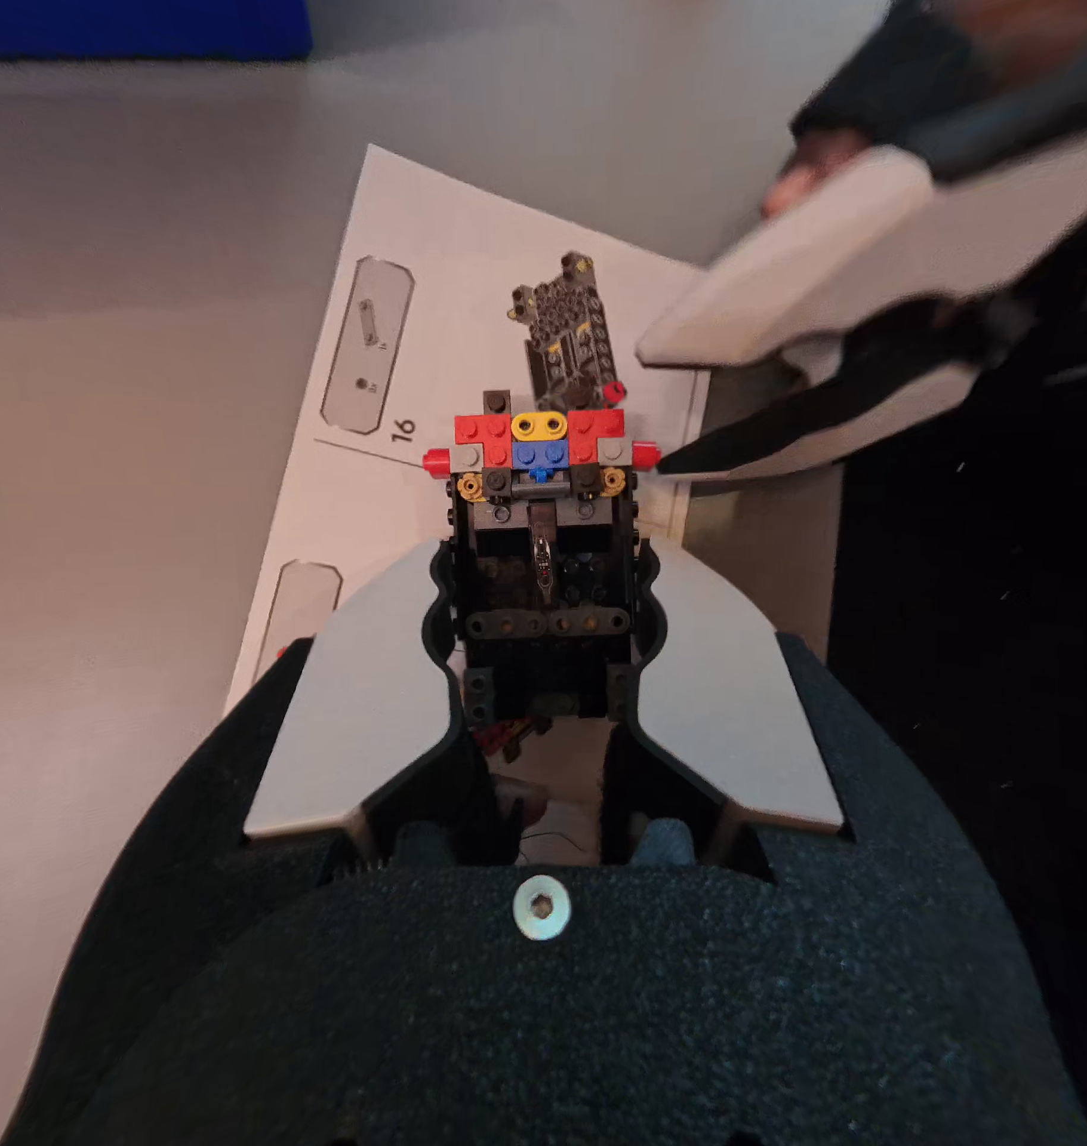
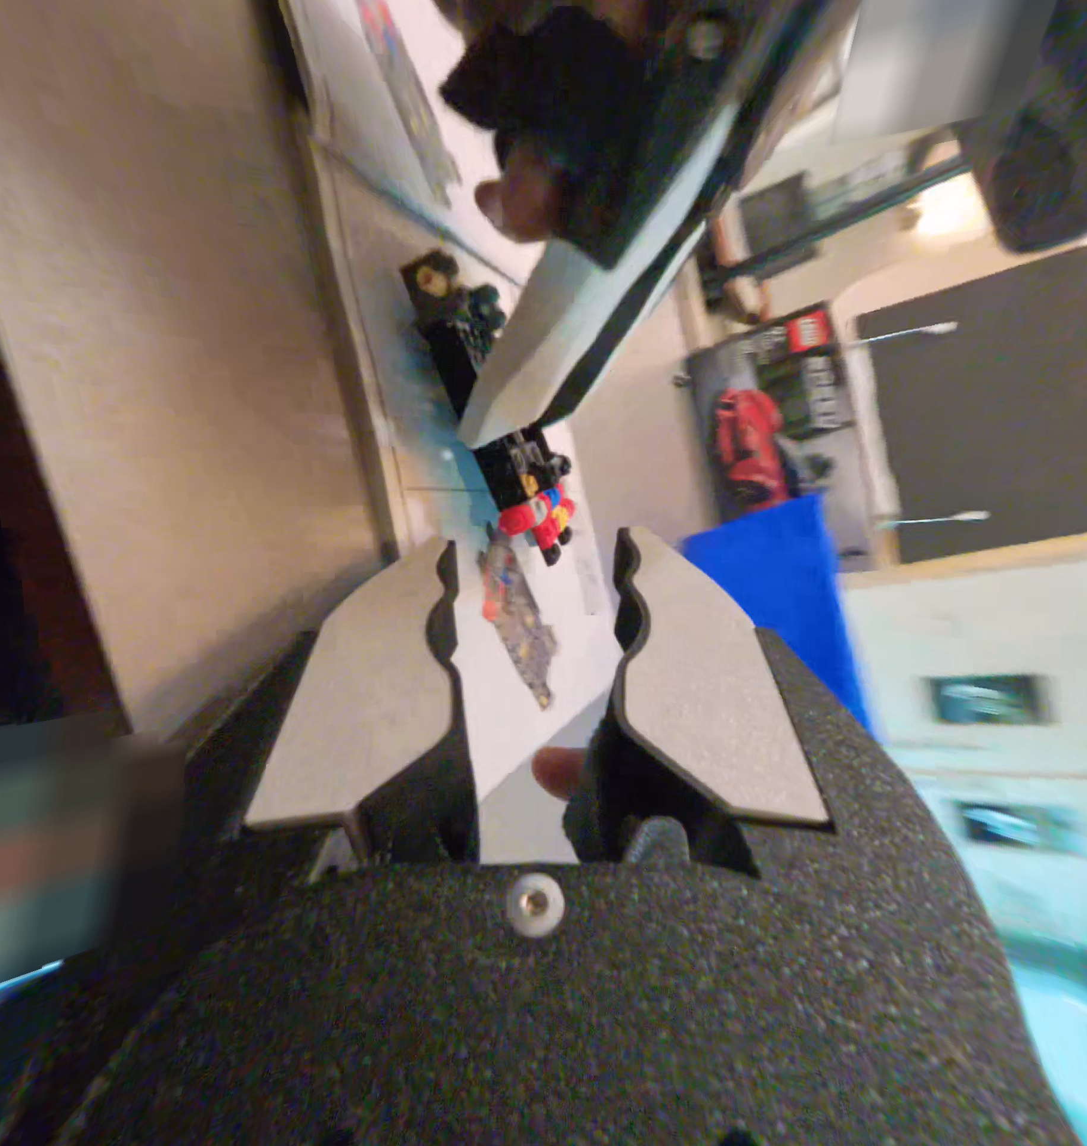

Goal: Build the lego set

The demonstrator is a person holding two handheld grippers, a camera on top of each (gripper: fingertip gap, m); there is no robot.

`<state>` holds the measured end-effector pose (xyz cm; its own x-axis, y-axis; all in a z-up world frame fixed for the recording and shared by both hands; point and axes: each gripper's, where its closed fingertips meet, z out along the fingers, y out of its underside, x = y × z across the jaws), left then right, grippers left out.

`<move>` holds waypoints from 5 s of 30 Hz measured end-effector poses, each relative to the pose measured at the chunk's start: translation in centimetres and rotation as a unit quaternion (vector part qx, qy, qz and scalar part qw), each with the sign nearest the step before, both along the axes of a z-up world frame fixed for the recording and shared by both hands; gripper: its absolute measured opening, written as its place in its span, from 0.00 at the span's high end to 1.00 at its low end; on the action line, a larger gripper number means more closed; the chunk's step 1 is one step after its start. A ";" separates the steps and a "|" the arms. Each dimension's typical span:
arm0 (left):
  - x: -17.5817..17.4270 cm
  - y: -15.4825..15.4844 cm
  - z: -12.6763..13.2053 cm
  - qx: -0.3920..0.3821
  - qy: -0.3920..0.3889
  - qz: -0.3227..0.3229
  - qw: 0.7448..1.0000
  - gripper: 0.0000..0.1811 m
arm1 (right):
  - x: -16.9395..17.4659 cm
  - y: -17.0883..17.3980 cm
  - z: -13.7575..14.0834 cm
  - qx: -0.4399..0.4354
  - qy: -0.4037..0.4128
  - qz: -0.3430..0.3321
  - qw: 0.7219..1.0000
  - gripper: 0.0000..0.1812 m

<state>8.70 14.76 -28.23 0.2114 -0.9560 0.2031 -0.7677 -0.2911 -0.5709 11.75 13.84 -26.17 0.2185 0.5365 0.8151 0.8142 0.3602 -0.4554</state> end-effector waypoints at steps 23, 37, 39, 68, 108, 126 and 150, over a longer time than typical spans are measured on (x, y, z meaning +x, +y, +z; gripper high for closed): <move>-0.1 -1.9 -0.8 0.114 0.019 -0.205 0.972 0.68 | -1.8 -0.9 -2.6 -0.440 0.131 0.058 0.887 0.55; -0.4 -1.3 -0.2 0.100 0.031 -0.225 0.969 0.69 | -2.1 -0.2 -2.6 -0.448 0.093 0.061 0.887 0.60; -0.5 -1.0 -0.4 0.106 0.041 -0.226 0.968 0.69 | -2.1 0.0 -2.6 -0.447 0.083 0.054 0.889 0.60; -0.5 -1.0 -0.7 0.132 0.043 -0.199 0.970 0.69 | -2.1 0.2 -3.1 -0.450 0.072 0.054 0.889 0.61; -0.7 -0.7 -0.6 0.125 0.010 -0.215 0.969 0.69 | -2.2 0.3 -2.8 -0.450 0.121 0.069 0.882 0.62; -0.2 2.1 -0.4 0.104 0.000 0.007 0.995 0.69 | 0.3 -0.3 -0.1 -0.326 0.248 -0.059 0.910 0.79; 2.4 1.8 2.5 -0.024 -0.211 0.168 0.963 0.69 | 1.5 2.3 2.9 -0.129 0.233 -0.140 0.954 0.95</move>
